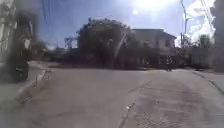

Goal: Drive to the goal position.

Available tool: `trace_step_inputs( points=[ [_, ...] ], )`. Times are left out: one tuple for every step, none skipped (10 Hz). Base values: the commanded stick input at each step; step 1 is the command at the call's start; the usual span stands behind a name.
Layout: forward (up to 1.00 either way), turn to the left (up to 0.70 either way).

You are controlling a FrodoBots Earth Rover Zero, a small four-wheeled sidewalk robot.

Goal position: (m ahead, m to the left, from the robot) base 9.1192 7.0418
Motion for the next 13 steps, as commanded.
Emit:
trace_step_inputs(
  points=[
    [1.00, 0.01],
    [1.00, 0.01],
    [1.00, 0.01],
    [1.00, 0.01],
    [1.00, 0.15],
    [1.00, 0.37],
    [1.00, 0.38],
    [1.00, 0.04],
    [1.00, -0.01],
    [1.00, -0.01],
    [1.00, -0.01],
    [1.00, -0.01],
    [1.00, -0.01]
  ],
)
